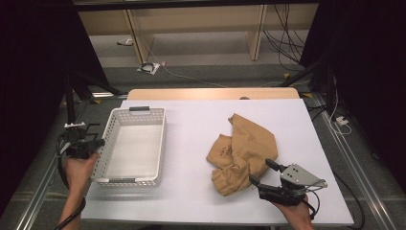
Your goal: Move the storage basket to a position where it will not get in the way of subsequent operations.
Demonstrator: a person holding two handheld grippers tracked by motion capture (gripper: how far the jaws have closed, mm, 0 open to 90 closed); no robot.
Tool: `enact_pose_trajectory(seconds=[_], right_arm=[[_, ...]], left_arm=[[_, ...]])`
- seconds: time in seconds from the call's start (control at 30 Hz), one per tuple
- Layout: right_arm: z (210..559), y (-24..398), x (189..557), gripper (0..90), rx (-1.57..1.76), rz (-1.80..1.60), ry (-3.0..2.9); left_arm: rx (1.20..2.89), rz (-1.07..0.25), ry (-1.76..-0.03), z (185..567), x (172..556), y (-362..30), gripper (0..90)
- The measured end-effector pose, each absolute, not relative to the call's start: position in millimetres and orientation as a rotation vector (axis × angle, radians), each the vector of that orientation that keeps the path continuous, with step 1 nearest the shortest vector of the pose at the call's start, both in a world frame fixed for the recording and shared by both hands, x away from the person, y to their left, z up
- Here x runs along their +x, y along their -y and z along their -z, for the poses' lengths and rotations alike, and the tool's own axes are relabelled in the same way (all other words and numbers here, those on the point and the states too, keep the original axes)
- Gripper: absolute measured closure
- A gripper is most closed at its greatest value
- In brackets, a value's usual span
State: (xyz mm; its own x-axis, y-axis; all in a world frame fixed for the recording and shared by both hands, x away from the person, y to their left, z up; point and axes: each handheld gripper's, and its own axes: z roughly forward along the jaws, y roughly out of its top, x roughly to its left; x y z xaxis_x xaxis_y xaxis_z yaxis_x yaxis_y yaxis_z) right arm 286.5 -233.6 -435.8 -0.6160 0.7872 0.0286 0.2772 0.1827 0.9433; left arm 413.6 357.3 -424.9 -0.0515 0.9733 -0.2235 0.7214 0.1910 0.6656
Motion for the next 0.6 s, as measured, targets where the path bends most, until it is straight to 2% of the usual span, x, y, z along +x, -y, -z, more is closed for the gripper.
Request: enact_pose_trajectory(seconds=[0.1, 0.2, 0.37, 0.6], right_arm=[[435.8, 233.6, 286.3, 25.1, 1.001, -1.436, -1.992], [435.8, 233.6, 286.3, 25.1, 0.999, -1.438, -1.993], [436.0, 233.2, 286.4, 25.0, 0.999, -1.434, -2.0], [436.0, 232.5, 286.6, 24.9, 1.003, -1.426, -2.011]], left_arm=[[1.59, -0.498, -1.824, 424.4, 413.3, -357.4, 82.8], [1.589, -0.478, -1.793, 421.6, 411.8, -355.1, 66.7], [1.606, -0.518, -1.777, 412.5, 409.6, -345.4, 47.7], [1.6, -0.432, -1.679, 394.6, 404.7, -325.4, 30.5]])
